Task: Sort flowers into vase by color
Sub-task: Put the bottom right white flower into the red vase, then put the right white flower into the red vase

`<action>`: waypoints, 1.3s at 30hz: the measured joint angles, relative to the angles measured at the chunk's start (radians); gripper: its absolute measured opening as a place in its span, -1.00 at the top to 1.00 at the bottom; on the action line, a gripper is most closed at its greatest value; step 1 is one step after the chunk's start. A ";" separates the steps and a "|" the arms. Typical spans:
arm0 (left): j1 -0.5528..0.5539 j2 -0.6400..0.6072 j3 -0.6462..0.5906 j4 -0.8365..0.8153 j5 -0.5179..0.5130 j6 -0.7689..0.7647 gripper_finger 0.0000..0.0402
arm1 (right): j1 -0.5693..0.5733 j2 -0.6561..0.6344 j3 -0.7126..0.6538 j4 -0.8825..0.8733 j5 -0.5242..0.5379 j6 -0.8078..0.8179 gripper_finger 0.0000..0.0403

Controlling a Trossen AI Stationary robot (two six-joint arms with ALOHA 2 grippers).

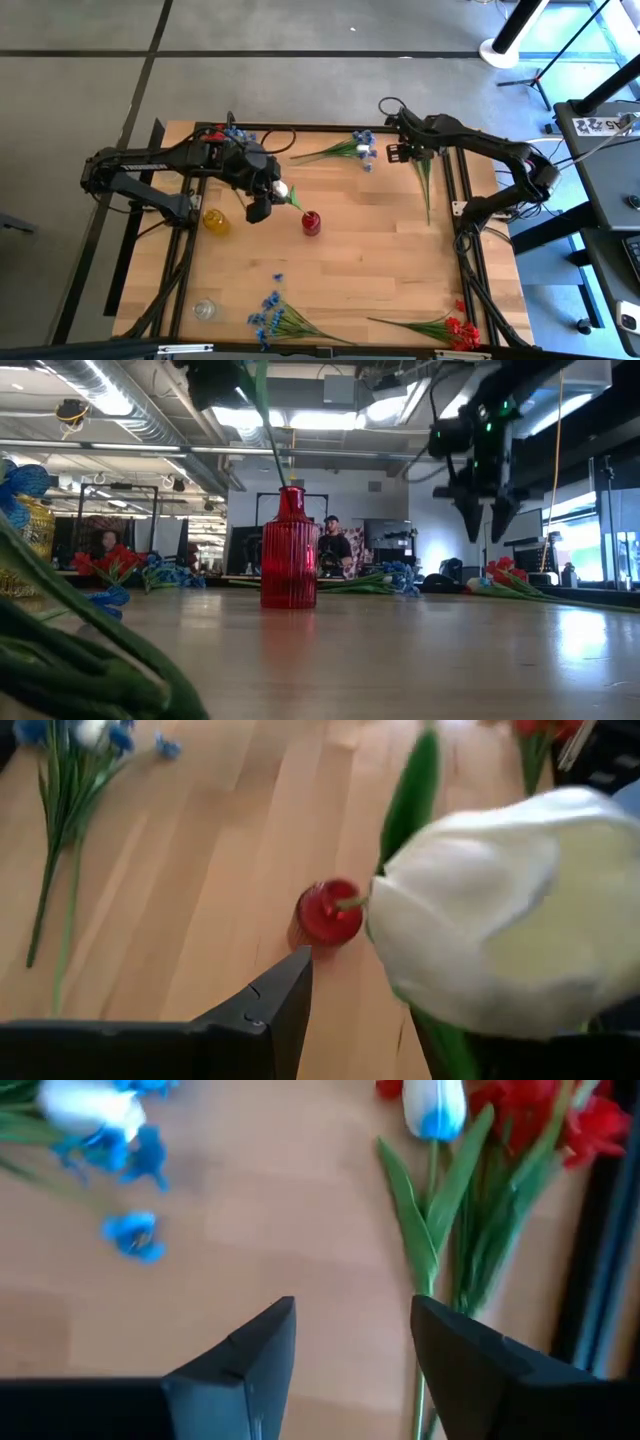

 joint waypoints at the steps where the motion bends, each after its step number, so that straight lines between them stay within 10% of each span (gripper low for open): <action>1: 0.000 0.000 0.000 -0.014 0.000 0.008 0.22 | -0.022 0.015 -0.011 0.023 0.000 -0.011 0.01; 19: -0.001 -0.052 0.000 -0.293 0.024 -0.057 0.22 | -0.221 0.316 -0.032 0.194 0.035 -0.048 0.03; 34: -0.001 -0.084 0.000 -0.273 -0.012 -0.087 0.22 | -0.221 0.289 -0.034 0.227 -0.009 -0.068 0.92; 39: -0.001 -0.084 0.000 -0.140 -0.106 0.148 0.22 | -0.221 0.172 -0.034 0.219 -0.055 -0.081 0.88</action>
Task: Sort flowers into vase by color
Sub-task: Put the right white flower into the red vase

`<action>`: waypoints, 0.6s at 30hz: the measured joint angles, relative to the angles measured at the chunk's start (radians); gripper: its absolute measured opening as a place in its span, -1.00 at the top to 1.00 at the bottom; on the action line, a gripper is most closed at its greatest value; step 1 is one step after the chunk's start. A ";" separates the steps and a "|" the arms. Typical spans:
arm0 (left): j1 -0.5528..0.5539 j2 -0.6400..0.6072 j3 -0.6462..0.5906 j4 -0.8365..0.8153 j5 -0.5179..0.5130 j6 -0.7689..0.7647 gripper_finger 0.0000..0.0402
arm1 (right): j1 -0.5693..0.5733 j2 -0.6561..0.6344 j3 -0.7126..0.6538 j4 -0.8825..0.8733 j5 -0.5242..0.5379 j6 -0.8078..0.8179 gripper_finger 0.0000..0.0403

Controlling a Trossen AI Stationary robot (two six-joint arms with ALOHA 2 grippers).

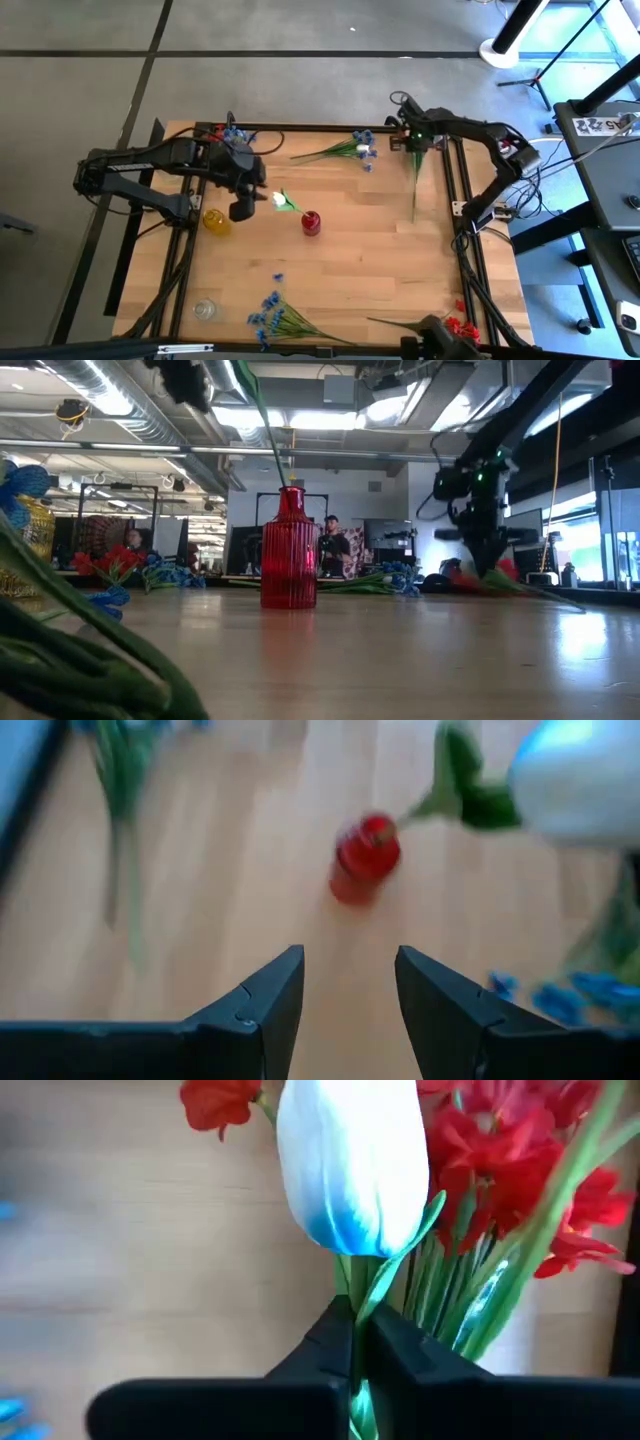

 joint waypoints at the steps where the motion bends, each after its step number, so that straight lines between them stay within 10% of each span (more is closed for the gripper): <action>1: 0.000 0.000 0.000 0.028 -0.015 0.025 0.22 | 0.007 -0.029 0.000 -0.002 -0.011 0.000 0.85; 18: 0.001 0.000 0.000 0.119 -0.164 0.087 0.22 | 0.361 -0.328 0.002 0.414 -0.189 -0.039 0.91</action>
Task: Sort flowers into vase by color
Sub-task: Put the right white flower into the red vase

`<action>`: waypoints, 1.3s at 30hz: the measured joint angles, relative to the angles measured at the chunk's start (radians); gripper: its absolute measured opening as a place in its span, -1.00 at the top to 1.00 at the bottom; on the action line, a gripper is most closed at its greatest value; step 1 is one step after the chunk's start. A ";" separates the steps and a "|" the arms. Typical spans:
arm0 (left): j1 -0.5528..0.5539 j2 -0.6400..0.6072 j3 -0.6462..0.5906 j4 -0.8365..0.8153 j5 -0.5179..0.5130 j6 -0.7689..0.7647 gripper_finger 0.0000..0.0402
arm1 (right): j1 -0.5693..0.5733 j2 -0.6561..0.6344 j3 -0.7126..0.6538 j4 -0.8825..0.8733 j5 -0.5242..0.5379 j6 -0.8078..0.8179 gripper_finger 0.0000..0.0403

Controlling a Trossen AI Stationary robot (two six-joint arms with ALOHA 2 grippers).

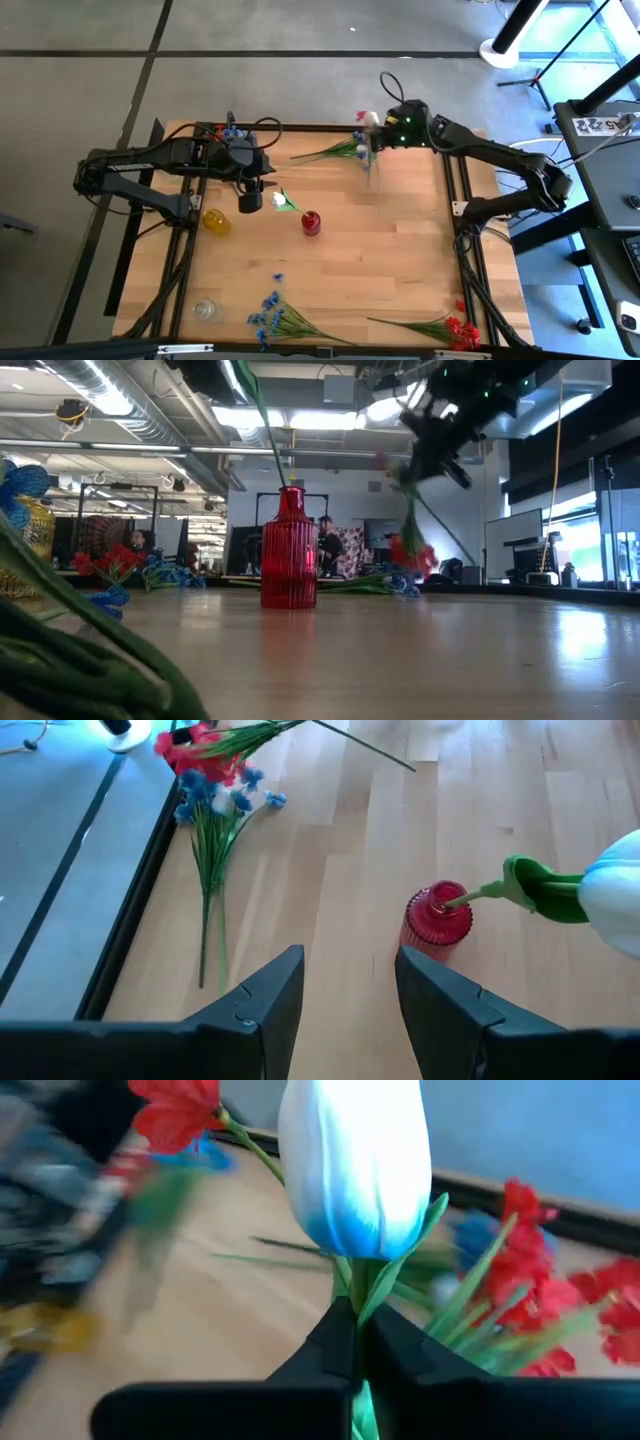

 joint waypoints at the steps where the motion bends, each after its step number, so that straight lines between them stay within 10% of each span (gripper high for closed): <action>1: 0.000 0.000 0.000 0.000 0.000 -0.001 0.22 | 0.021 -0.002 0.000 0.040 -0.005 -0.009 0.89; 9: 0.000 0.000 0.000 0.000 0.000 -0.003 0.22 | 0.160 -0.010 0.000 0.144 -0.016 -0.024 0.96; 24: -0.076 0.000 0.000 0.004 0.012 -0.349 0.22 | 0.334 -0.003 -0.096 -0.554 0.015 0.258 0.93; 39: -0.179 0.000 -0.001 -0.071 0.012 -0.437 0.22 | 0.555 -0.003 -0.297 -0.601 -0.233 0.606 0.20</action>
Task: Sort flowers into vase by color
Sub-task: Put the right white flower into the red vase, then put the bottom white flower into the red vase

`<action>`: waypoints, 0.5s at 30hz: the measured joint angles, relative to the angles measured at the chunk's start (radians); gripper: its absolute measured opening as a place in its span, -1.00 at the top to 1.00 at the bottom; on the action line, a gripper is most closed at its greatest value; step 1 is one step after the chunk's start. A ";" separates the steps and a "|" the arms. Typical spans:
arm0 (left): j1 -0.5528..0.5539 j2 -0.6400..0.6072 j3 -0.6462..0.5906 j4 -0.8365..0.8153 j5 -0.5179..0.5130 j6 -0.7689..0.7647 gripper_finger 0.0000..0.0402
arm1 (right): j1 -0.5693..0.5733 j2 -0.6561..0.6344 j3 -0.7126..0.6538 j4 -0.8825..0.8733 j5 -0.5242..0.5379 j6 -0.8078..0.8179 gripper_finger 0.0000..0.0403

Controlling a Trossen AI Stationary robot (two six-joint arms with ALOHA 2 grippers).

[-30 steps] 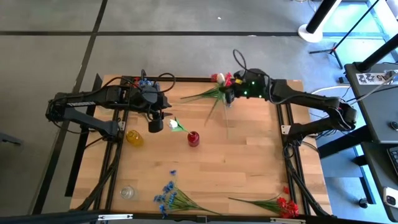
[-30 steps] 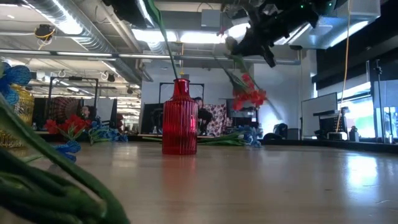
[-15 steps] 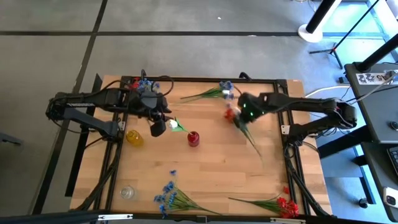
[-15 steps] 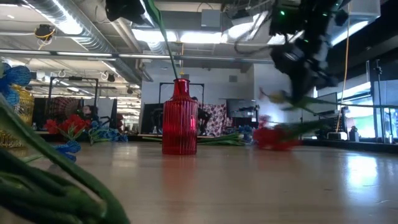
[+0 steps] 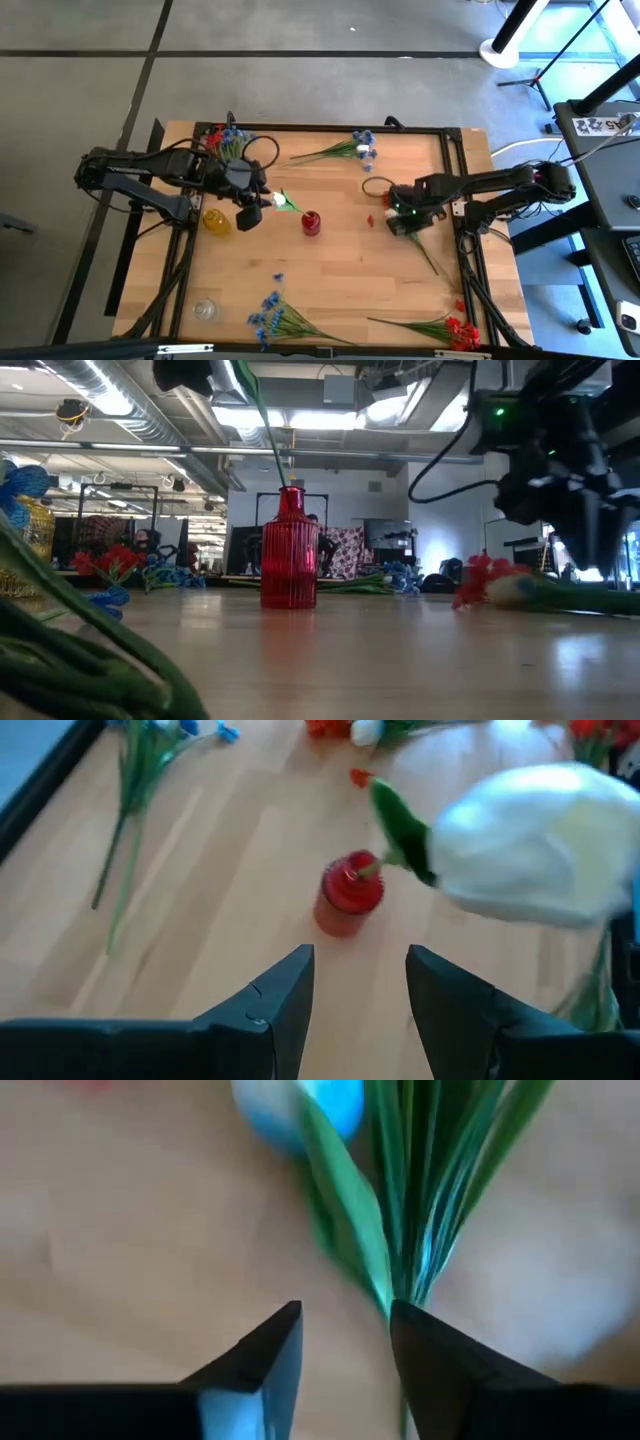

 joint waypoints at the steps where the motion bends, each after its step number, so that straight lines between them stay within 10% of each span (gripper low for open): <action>1: -0.013 0.000 0.000 0.001 -0.001 -0.012 0.22 | 0.023 0.000 0.000 -0.007 -0.007 0.019 0.18; 15: -0.149 0.000 0.000 0.121 -0.009 -0.127 0.22 | 0.264 0.035 -0.023 0.003 0.160 0.026 0.34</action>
